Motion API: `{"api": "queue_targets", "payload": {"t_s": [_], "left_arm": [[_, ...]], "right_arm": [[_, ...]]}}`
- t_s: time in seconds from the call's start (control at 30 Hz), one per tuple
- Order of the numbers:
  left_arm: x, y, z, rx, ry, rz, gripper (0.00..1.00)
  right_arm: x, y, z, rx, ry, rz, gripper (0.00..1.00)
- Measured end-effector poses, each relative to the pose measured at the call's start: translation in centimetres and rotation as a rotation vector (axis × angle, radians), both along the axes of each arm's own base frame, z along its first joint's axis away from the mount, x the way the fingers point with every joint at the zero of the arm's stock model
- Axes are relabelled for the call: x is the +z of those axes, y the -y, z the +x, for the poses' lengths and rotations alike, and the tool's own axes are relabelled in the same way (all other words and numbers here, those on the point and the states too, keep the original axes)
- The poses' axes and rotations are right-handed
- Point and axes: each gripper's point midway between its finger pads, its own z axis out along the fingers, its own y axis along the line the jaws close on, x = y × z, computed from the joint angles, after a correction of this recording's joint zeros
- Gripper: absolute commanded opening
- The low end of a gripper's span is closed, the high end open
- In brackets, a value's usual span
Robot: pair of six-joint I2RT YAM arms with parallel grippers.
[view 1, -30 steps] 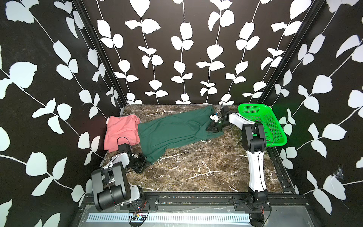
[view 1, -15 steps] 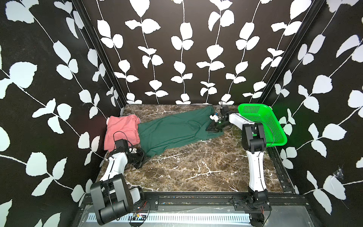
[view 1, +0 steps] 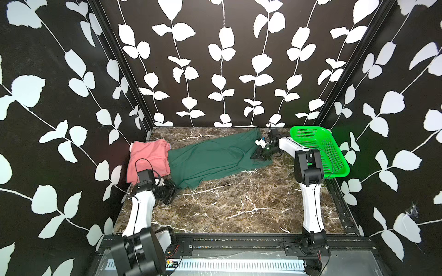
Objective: Fold and stack t-shirts
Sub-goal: Fold the T-shirt.
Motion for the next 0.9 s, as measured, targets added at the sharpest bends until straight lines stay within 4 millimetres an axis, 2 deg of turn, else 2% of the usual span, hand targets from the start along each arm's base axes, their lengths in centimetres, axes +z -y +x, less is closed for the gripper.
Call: {"api": "queue_targets", "payload": {"t_s": [0.07, 0.17, 0.57, 0.9], "left_arm": [[1.2, -0.3, 0.8, 0.024, 0.067, 0.016, 0.0], [2.0, -0.7, 1.7, 0.051, 0.121, 0.015, 0.0], [1.2, -1.9, 3.5, 0.118, 0.112, -0.017, 0.0], [1.5, -5.5, 4.9, 0.2, 0.14, 0.035, 0.0]], "right_arm": [[0.0, 0.0, 0.0, 0.0, -0.001, -0.001, 0.29], [0.0, 0.0, 0.0, 0.0, -0.001, -0.001, 0.29], [0.0, 0.0, 0.0, 0.001, -0.002, -0.001, 0.28], [0.0, 0.0, 0.0, 0.001, -0.004, -0.002, 0.28]]}}
